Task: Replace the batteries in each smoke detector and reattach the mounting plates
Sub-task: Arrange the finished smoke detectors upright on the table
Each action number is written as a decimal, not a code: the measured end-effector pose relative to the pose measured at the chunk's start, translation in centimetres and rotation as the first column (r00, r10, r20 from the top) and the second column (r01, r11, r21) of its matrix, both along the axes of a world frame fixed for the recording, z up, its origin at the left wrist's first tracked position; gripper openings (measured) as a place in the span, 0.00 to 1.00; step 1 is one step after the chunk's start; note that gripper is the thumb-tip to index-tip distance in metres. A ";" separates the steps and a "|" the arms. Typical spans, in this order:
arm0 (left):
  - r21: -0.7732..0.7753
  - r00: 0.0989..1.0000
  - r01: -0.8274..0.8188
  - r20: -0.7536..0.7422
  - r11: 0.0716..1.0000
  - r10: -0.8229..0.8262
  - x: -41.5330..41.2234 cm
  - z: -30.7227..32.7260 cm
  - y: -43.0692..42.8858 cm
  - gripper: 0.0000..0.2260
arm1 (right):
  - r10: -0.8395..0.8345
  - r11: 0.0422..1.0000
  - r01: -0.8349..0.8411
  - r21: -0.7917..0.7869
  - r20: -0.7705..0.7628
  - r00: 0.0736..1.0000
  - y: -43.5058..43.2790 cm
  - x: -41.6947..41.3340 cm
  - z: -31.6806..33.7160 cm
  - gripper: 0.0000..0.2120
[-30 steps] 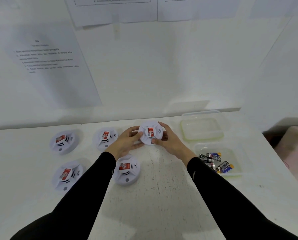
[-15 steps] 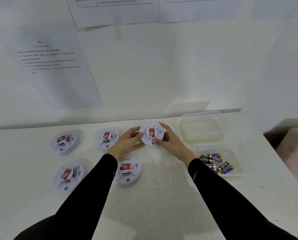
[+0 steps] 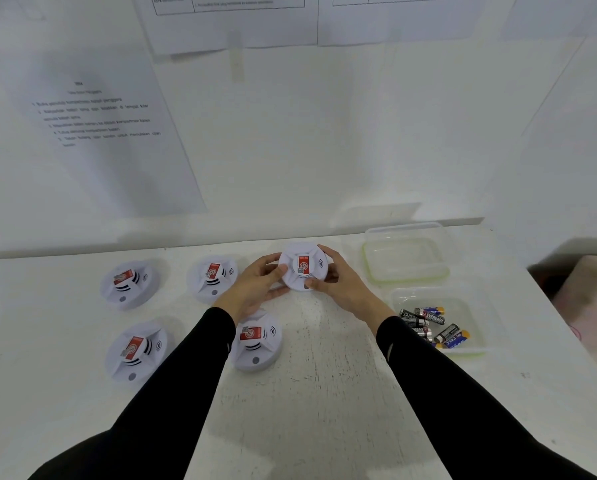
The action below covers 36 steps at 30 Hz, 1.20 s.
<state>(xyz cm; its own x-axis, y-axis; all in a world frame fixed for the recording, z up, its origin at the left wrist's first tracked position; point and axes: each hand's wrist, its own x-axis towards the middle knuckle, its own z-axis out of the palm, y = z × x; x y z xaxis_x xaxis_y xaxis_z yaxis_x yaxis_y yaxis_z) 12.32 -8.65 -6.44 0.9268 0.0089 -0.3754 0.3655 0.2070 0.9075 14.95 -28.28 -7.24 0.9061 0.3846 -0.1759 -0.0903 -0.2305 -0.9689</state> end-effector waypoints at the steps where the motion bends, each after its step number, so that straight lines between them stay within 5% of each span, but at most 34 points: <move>1: 0.003 1.000 -0.001 0.000 1.000 0.001 0.1 0.0 0.0 0.12 | 0.005 1.000 -0.005 0.004 -0.007 1.000 -0.1 0.0 0.1 0.34; 9: 0.011 1.000 -0.004 0.001 1.000 0.004 0.2 -0.2 0.0 0.15 | 0.011 1.000 -0.008 0.016 -0.160 0.987 -0.4 1.3 -0.1 0.23; 36: -0.001 1.000 -0.006 0.008 1.000 0.006 0.1 -0.3 0.1 0.13 | -0.026 0.998 0.034 0.054 -0.135 0.990 -0.3 1.4 -0.1 0.21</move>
<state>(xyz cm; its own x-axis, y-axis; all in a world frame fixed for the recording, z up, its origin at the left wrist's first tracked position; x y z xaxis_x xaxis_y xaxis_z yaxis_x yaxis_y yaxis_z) 12.41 -8.58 -6.76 0.9297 0.0146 -0.3681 0.3571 0.2102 0.9101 16.33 -28.61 -7.34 0.8871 0.3701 -0.2758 -0.2265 -0.1717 -0.9588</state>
